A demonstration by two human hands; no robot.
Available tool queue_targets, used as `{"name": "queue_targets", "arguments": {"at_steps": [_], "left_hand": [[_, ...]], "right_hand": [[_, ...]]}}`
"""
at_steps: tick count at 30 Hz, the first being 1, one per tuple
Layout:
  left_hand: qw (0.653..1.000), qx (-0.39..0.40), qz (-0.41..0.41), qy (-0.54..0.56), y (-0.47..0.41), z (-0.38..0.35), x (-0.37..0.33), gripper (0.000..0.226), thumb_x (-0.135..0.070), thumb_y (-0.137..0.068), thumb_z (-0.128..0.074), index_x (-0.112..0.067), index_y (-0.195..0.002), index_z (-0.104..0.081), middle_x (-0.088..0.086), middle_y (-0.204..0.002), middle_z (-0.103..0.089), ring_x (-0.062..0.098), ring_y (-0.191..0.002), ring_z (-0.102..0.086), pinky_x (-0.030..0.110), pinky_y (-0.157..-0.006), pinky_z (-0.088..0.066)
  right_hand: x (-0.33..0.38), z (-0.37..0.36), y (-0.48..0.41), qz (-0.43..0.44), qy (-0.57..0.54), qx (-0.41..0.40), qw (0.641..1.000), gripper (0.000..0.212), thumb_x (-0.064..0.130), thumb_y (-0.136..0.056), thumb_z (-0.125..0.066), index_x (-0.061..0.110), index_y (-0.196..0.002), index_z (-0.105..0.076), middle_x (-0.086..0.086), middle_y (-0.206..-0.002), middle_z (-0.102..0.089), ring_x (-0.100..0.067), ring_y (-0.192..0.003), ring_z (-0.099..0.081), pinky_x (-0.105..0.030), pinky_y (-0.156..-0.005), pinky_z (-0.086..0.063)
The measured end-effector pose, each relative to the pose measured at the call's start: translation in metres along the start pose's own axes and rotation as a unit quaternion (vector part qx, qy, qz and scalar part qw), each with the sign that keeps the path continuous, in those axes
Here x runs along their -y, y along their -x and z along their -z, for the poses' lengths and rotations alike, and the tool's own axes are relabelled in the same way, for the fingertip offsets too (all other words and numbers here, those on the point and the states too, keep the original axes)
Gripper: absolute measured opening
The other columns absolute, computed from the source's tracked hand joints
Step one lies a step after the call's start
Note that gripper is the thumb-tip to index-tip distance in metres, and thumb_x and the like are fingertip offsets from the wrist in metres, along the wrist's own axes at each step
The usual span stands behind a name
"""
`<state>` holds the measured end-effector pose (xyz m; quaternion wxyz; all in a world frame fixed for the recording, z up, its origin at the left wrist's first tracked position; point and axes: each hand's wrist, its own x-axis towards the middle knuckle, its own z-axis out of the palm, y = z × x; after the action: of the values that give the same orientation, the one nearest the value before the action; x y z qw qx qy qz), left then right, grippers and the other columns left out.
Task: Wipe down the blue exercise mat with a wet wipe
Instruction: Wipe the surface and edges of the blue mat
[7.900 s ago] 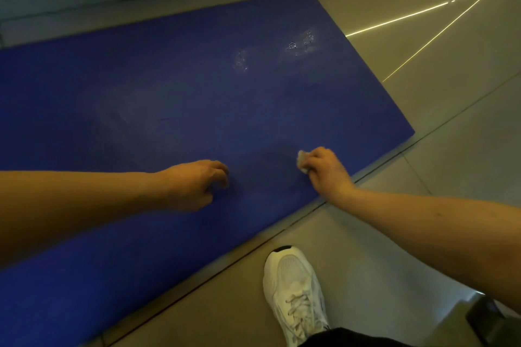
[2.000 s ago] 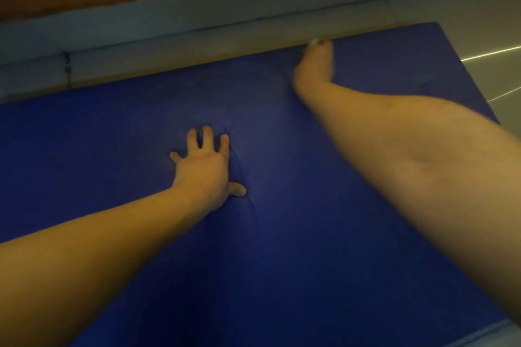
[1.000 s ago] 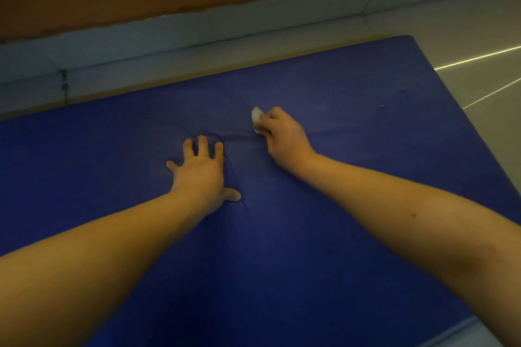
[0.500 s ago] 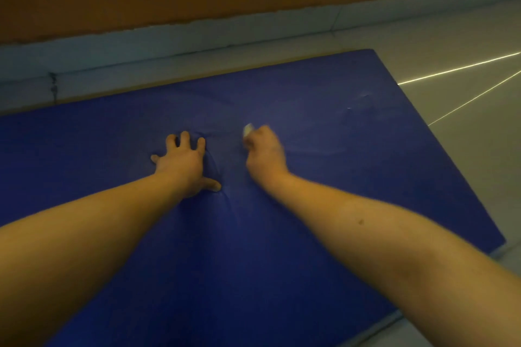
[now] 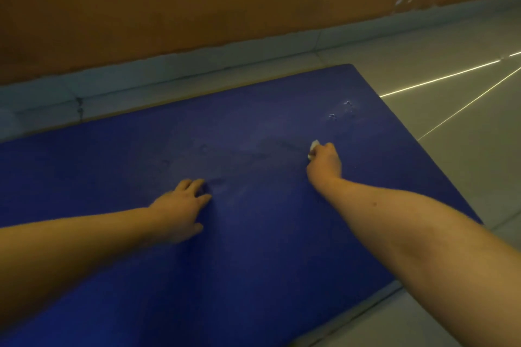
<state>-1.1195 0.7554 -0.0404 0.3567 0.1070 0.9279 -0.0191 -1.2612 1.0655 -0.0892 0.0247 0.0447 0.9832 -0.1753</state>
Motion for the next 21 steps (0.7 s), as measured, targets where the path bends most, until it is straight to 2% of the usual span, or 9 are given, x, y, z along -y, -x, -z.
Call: {"name": "queue_targets", "arguments": {"at_steps": [2, 4, 6, 8, 12, 15, 18, 19, 21], "left_hand": [[1.000, -0.015, -0.003, -0.005, 0.007, -0.013, -0.015, 0.080, -0.047, -0.097, -0.054, -0.019, -0.160, -0.013, 0.004, -0.166, 0.010, 0.029, -0.152, -0.001, 0.040, -0.116, -0.034], [0.999, -0.038, 0.011, 0.010, 0.009, -0.027, -0.031, 0.079, -0.043, -0.098, -0.051, -0.014, -0.160, -0.012, 0.006, -0.167, 0.007, 0.029, -0.152, -0.001, 0.041, -0.119, -0.030], [0.997, -0.066, 0.032, 0.015, 0.006, -0.038, -0.041, 0.078, -0.039, -0.098, -0.047, -0.011, -0.160, -0.008, 0.007, -0.167, 0.006, 0.030, -0.152, 0.000, 0.044, -0.122, -0.023], [0.996, -0.082, 0.038, 0.009, 0.008, -0.046, -0.046, 0.076, -0.036, -0.099, -0.043, -0.011, -0.160, -0.005, 0.007, -0.167, 0.007, 0.031, -0.152, 0.000, 0.045, -0.122, -0.021], [0.995, -0.098, 0.016, 0.004, 0.015, -0.049, -0.050, 0.070, -0.031, -0.099, -0.044, -0.013, -0.159, -0.013, 0.008, -0.166, 0.004, 0.030, -0.150, -0.009, 0.039, -0.114, -0.034], [0.995, -0.096, -0.004, 0.014, 0.021, -0.050, -0.053, 0.066, -0.031, -0.099, -0.046, -0.015, -0.157, -0.020, 0.006, -0.165, -0.002, 0.028, -0.147, -0.015, 0.036, -0.110, -0.040], [0.995, -0.097, -0.023, 0.022, 0.030, -0.055, -0.051, 0.063, -0.033, -0.098, -0.047, -0.017, -0.155, -0.026, 0.003, -0.162, -0.010, 0.026, -0.143, -0.021, 0.035, -0.106, -0.043], [0.995, -0.097, -0.030, 0.024, 0.034, -0.058, -0.050, 0.062, -0.033, -0.098, -0.048, -0.017, -0.154, -0.027, 0.001, -0.161, -0.012, 0.026, -0.142, -0.023, 0.034, -0.105, -0.044], [0.994, -0.095, -0.039, 0.026, 0.041, -0.062, -0.043, 0.060, -0.033, -0.098, -0.049, -0.018, -0.153, -0.030, 0.000, -0.159, -0.014, 0.024, -0.139, -0.025, 0.033, -0.105, -0.045]], "right_hand": [[0.011, -0.008, 0.025, 0.013, -0.031, -0.006, 0.999, 0.027, 0.029, -0.109, -0.041, 0.007, -0.098, -0.052, -0.002, -0.094, -0.057, -0.021, -0.081, -0.056, -0.025, -0.061, -0.034], [0.022, -0.016, 0.057, 0.026, -0.069, 0.018, 0.997, 0.015, 0.018, -0.105, -0.048, 0.006, -0.101, -0.056, -0.004, -0.096, -0.052, -0.022, -0.078, -0.052, -0.026, -0.063, -0.031], [0.033, -0.026, 0.085, 0.098, -0.101, 0.056, 0.988, 0.009, 0.008, -0.099, -0.053, 0.004, -0.101, -0.061, -0.011, -0.098, -0.050, -0.031, -0.083, -0.054, -0.035, -0.071, -0.040], [0.041, -0.037, 0.122, 0.172, -0.121, 0.087, 0.974, 0.011, 0.010, -0.099, -0.055, 0.004, -0.098, -0.064, -0.012, -0.095, -0.051, -0.033, -0.081, -0.056, -0.043, -0.073, -0.048], [0.045, -0.045, 0.182, 0.287, -0.148, 0.155, 0.934, 0.025, 0.019, -0.101, -0.052, 0.003, -0.092, -0.068, -0.013, -0.090, -0.054, -0.031, -0.074, -0.056, -0.040, -0.068, -0.050], [0.029, -0.032, 0.176, 0.351, -0.127, 0.183, 0.909, 0.032, 0.026, -0.100, -0.047, 0.003, -0.090, -0.067, -0.016, -0.088, -0.053, -0.032, -0.071, -0.053, -0.039, -0.062, -0.046], [-0.003, -0.019, 0.141, 0.278, -0.103, 0.110, 0.949, 0.050, 0.045, -0.100, -0.038, 0.008, -0.091, -0.069, -0.012, -0.087, -0.054, -0.034, -0.076, -0.057, -0.039, -0.066, -0.046], [-0.016, -0.015, 0.127, 0.230, -0.085, 0.085, 0.966, 0.051, 0.046, -0.101, -0.038, 0.007, -0.093, -0.069, -0.012, -0.090, -0.054, -0.035, -0.080, -0.058, -0.040, -0.067, -0.045], [-0.037, -0.005, 0.105, 0.161, -0.030, 0.057, 0.985, 0.040, 0.037, -0.106, -0.044, 0.008, -0.098, -0.069, -0.009, -0.093, -0.052, -0.032, -0.085, -0.056, -0.039, -0.069, -0.045]]}}
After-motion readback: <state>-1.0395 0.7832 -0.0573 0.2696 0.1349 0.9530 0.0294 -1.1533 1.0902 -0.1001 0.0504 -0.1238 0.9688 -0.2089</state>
